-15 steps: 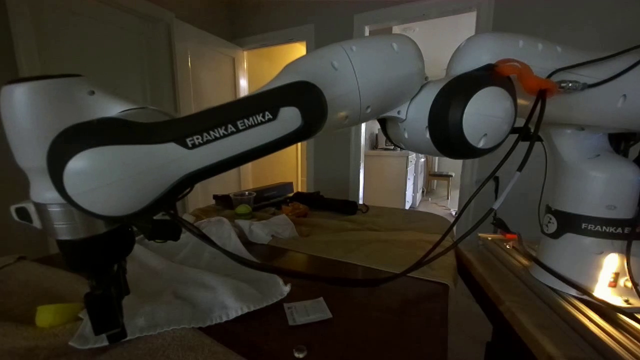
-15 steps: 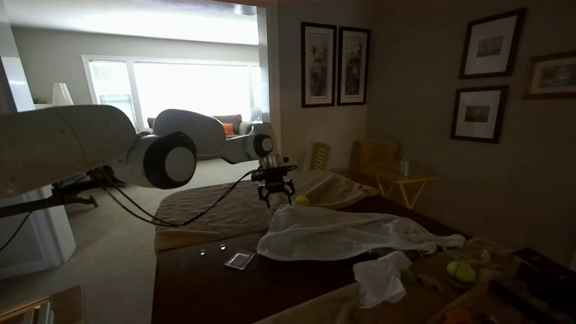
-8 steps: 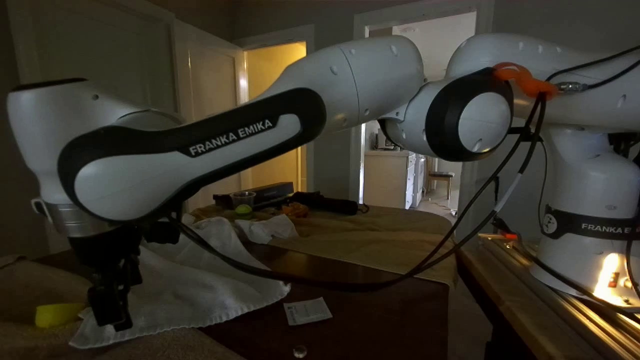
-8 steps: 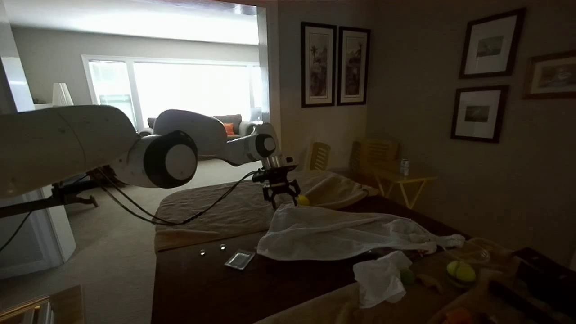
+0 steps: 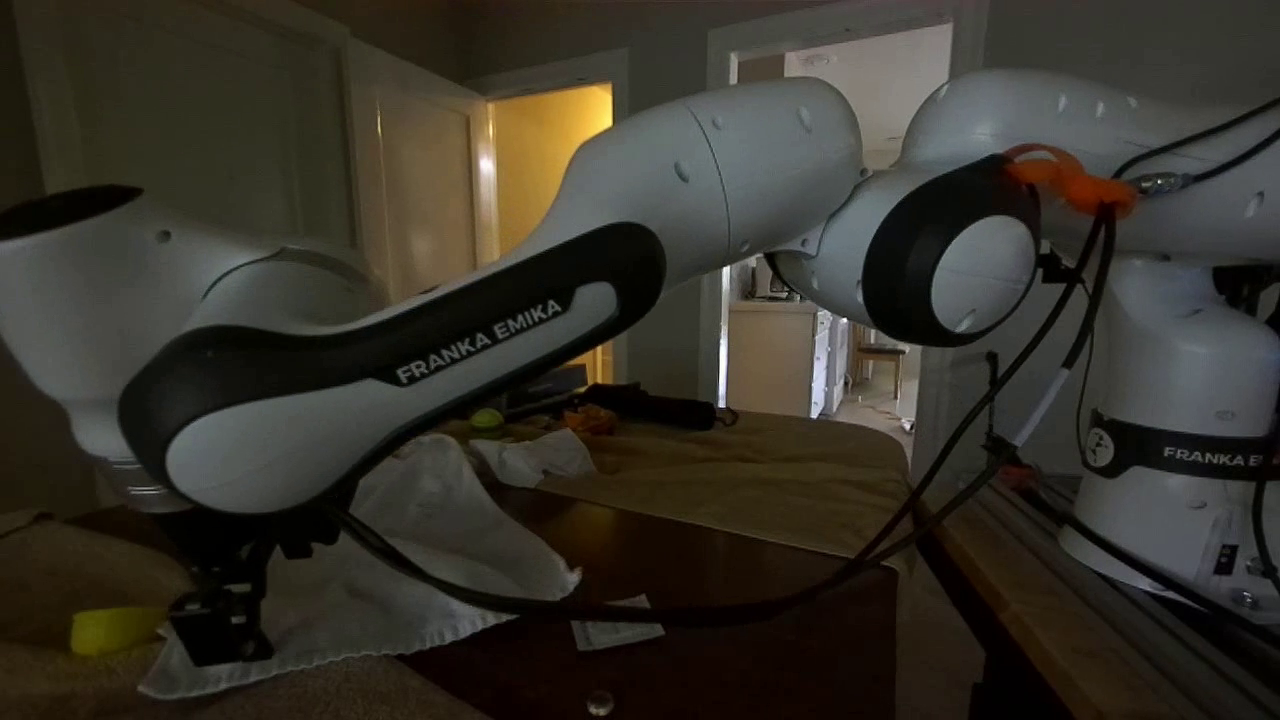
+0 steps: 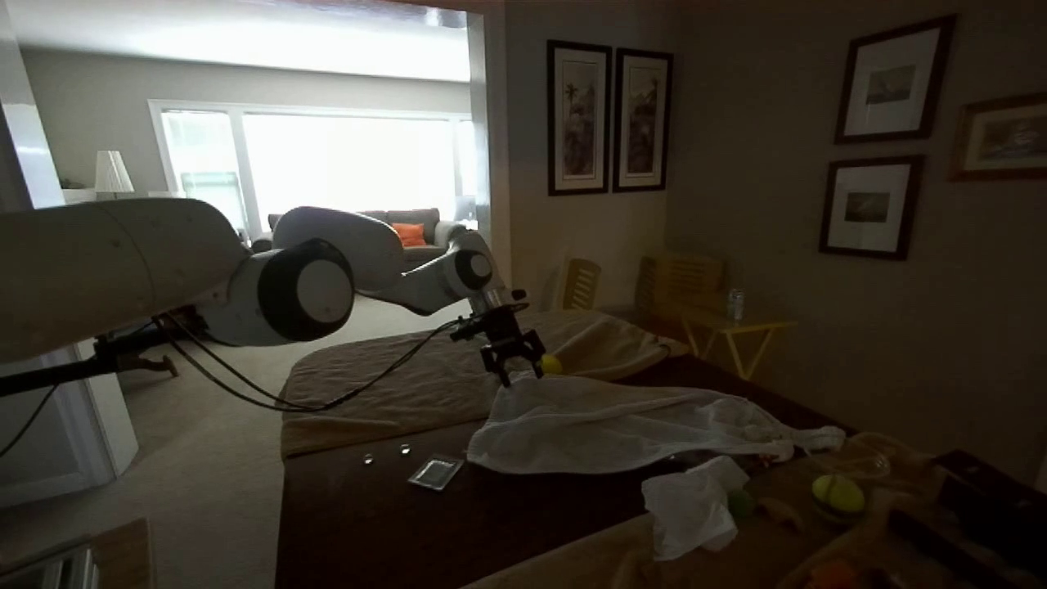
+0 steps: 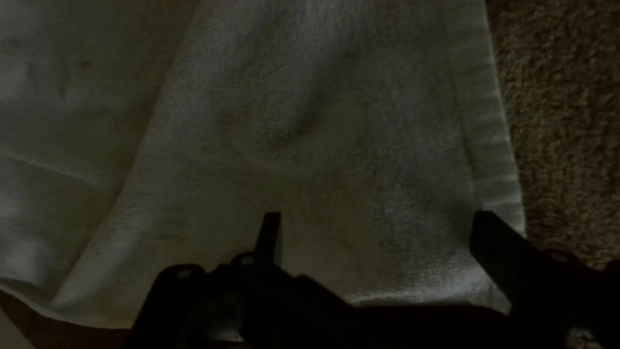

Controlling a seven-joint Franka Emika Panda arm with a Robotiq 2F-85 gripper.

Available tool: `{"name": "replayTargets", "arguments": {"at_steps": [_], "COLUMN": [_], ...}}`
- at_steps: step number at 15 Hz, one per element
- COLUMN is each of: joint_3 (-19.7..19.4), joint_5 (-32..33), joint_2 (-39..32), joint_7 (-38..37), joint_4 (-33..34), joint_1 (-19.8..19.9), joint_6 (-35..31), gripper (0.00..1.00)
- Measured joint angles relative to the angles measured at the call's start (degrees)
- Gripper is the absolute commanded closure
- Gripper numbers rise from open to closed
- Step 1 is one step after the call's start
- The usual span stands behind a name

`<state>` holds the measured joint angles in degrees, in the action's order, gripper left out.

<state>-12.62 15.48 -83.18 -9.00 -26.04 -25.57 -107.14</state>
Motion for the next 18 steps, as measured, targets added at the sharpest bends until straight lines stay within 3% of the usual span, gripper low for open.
{"name": "replayTargets", "arguments": {"at_steps": [10,18], "joint_3": [-1.30,-0.71], "joint_5": [2.31,2.76], "joint_2": [1.63,-0.14], "joint_7": [-0.67,3.08], "joint_4": [0.85,0.66], "joint_1": [-2.01,-2.00], "joint_6": [-0.96,-9.90], "gripper": [0.00,0.00]}}
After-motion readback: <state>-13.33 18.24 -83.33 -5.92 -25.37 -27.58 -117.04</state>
